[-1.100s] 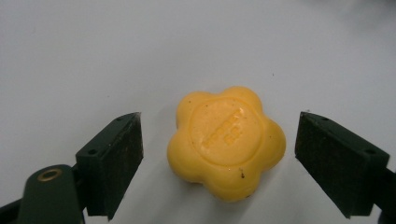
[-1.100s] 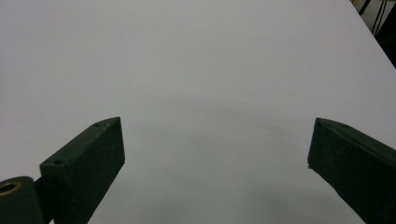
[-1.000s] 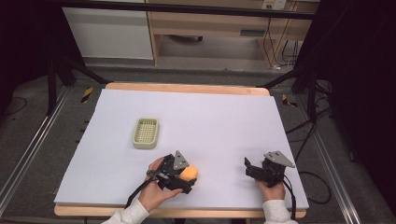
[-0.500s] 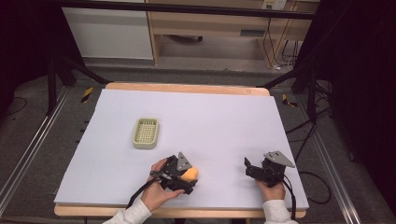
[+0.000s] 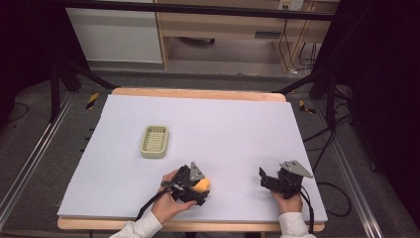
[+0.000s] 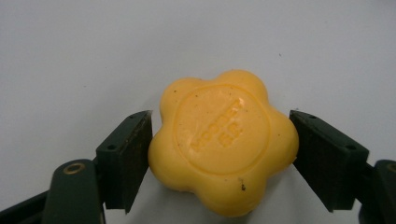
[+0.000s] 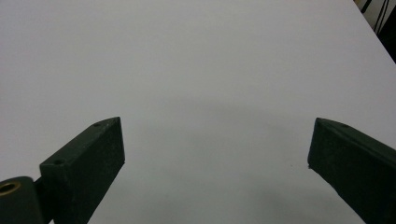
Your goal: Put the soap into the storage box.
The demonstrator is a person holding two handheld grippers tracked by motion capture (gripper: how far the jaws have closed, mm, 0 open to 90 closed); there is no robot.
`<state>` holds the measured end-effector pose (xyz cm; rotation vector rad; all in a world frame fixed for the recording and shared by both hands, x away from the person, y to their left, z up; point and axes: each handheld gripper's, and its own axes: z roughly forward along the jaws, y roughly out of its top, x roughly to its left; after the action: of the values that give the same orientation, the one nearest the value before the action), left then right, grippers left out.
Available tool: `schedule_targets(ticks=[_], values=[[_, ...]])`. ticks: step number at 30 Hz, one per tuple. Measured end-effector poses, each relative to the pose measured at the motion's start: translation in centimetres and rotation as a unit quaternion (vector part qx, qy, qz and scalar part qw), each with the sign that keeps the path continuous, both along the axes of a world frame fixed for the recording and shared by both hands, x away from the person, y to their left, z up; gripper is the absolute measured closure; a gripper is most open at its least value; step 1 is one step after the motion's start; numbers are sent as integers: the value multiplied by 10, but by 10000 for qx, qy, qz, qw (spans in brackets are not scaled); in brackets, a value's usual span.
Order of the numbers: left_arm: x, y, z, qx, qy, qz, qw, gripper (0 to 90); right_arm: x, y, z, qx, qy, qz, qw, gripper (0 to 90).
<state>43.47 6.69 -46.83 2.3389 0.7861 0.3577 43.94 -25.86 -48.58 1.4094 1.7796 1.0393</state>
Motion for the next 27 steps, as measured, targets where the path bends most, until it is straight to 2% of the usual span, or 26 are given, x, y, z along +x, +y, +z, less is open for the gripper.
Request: schedule_targets(ticks=[27], values=[[-2, 0, 2, 45, -61, 29, 10000, 252, -1, 0, 0, 28, -4, -3, 10000, 43]])
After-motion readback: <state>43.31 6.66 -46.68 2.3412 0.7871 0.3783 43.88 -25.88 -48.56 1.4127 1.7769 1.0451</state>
